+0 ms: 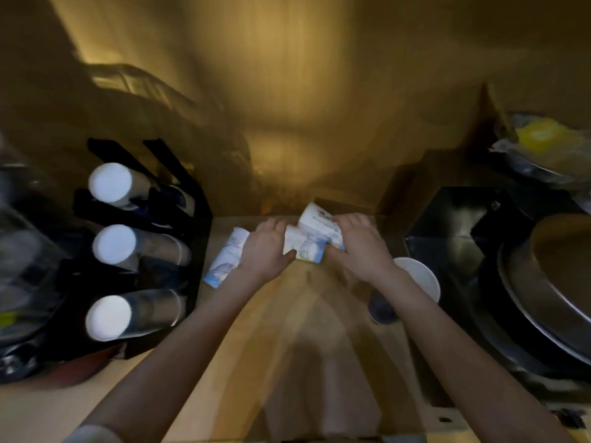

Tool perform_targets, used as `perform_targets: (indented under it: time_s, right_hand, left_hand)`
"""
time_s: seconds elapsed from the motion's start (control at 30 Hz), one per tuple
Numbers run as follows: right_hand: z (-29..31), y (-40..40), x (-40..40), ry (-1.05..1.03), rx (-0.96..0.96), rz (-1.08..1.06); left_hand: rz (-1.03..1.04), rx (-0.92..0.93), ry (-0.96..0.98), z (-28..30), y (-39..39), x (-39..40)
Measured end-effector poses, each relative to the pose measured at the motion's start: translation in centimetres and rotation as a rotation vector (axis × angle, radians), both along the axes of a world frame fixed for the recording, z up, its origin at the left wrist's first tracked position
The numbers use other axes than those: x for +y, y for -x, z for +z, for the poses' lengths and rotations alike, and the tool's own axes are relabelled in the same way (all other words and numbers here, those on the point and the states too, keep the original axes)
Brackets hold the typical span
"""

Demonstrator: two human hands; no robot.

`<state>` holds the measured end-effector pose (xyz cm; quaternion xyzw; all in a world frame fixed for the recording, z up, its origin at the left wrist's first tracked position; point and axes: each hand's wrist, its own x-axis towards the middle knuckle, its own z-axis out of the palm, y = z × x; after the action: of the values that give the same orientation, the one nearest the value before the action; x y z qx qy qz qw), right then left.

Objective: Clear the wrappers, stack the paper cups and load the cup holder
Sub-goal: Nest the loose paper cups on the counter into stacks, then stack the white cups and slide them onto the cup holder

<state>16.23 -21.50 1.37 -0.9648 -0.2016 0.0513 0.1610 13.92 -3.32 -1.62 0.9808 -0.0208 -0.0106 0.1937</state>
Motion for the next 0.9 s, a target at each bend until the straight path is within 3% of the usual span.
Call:
perform_targets:
  time_s: [0.2, 0.33, 0.5, 0.73, 0.9]
  right_hand:
    - [-3.5, -3.0, 5.7, 0.051, 0.054, 0.133]
    - [-6.9, -4.3, 8.1, 0.008, 0.098, 0.159]
    - [-10.6, -4.9, 9.6, -0.008, 0.219, 0.106]
    - [-13.2, -4.2, 10.3, -0.084, 0.192, 0.011]
    - [-14.1, -3.5, 10.0, -0.054, 0.145, -0.031]
  left_hand:
    - [0.213, 0.044, -0.128, -2.3, -0.1, 5.3]
    - [0.286, 0.17, -0.154, -4.8, -0.1, 7.1]
    - [0.374, 0.318, -0.042, -7.7, 0.3, 7.9]
    - [0.496, 0.295, 0.199, -9.0, 0.8, 8.0]
    - [0.488, 0.258, 0.242, -9.3, 1.8, 7.9]
